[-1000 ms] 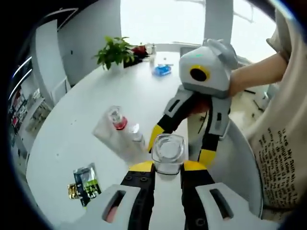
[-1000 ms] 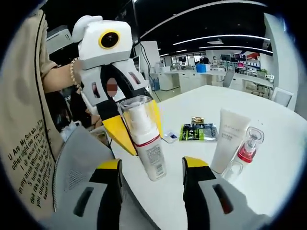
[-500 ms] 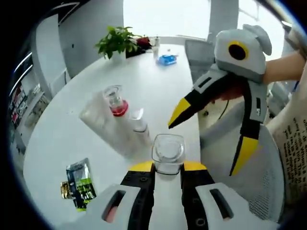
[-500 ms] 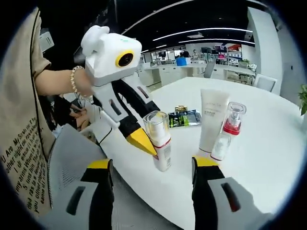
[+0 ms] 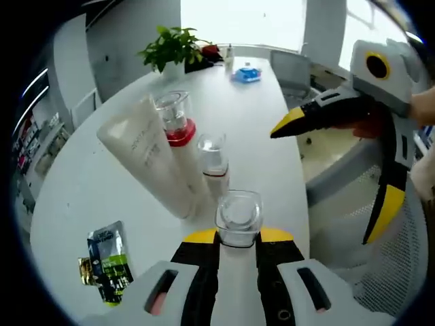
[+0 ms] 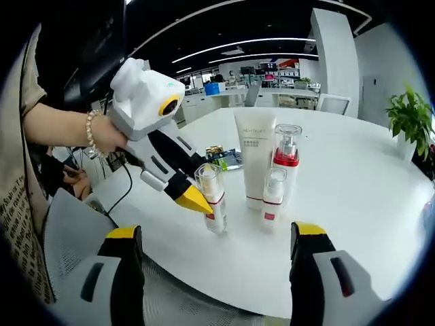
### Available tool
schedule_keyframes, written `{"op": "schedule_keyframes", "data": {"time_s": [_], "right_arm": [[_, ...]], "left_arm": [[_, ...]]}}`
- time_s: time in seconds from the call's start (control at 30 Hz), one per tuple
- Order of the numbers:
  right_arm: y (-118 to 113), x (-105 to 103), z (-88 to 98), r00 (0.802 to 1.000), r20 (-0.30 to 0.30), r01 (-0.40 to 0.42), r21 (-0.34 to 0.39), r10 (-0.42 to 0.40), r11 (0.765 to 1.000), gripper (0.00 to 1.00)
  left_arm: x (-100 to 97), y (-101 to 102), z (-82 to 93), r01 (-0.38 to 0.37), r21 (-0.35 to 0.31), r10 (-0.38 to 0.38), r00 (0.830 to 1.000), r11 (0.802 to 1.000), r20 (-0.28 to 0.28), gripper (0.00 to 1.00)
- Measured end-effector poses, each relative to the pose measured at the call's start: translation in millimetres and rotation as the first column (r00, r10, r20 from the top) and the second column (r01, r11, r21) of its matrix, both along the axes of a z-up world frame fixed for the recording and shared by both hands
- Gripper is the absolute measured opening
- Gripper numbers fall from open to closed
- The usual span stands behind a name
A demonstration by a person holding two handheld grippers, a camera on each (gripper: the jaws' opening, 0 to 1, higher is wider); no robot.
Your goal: Arrange the skincare products in the storage area until every visible bottle or jar stands upright without overlapping.
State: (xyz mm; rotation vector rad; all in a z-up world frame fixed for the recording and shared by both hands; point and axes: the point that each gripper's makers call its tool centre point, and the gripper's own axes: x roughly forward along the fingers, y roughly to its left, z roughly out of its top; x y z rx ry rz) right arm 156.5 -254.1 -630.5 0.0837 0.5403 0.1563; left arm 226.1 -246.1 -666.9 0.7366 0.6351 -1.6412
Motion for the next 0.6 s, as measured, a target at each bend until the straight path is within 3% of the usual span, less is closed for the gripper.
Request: {"op": "schedule_keyframes", "data": {"time_s": [0.2,0.6], "right_arm": [[-7,0,-3.5,0.999,-0.004,0.042,-0.008,-0.042,0.999,0.97],[-8,-2,-7.2,0.999,-0.019,0.046,-0.018,-0.046,0.999,1.0]], "left_arm": [[10.5,-9,-12.5,-0.024,-0.005,0.024,1.0,1.0,-0.003,0.17],[19.0,-29,-6.0,-0.02,-0.045,0.02,1.0,0.999,0.004,0.17]]}}
